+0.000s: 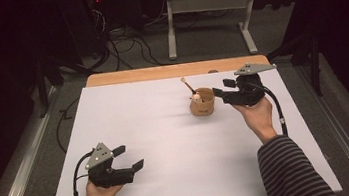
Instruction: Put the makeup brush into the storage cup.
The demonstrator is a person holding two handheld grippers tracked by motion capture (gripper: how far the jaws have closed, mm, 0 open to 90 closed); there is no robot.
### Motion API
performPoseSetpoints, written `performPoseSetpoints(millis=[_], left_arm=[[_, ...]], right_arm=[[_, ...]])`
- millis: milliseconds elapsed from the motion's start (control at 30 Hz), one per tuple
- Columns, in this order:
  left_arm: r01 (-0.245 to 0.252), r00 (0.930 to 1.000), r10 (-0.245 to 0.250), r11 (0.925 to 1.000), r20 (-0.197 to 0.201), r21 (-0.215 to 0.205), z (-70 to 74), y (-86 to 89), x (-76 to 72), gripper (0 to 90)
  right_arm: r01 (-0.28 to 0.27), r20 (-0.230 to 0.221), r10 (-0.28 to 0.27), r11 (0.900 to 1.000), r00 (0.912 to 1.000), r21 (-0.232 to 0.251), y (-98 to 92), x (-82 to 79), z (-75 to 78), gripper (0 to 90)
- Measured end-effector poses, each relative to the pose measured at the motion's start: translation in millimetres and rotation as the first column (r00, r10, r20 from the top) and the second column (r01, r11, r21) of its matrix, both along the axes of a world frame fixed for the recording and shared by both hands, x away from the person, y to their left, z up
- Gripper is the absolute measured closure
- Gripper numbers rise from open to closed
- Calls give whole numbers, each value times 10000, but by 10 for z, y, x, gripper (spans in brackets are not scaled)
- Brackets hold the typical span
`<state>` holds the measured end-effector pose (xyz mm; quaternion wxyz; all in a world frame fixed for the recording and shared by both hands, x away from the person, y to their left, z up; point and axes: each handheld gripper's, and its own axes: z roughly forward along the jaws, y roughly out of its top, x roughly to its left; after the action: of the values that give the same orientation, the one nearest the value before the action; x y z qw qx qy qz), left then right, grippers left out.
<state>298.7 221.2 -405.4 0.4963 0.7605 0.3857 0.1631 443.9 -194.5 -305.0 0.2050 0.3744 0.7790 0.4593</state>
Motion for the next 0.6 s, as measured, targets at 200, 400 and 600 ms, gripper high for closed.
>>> performPoseSetpoints(millis=[200, 400, 600], left_arm=[[-9, 10000, 9, 10000, -16, -26, -2, -3, 1, 168], [-4, 10000, 4, 10000, -21, -23, -2, -3, 0, 168], [-16, 10000, 16, 10000, -16, -22, -3, -6, 1, 168]], right_arm=[[-58, 29, 58, 10000, 10000, -25, -54, -54, 2, 474], [-216, 87, 215, 9996, 9997, 172, -84, -124, 10, 472], [-294, 75, 292, 9993, 9995, 212, -104, -195, -9, 472]])
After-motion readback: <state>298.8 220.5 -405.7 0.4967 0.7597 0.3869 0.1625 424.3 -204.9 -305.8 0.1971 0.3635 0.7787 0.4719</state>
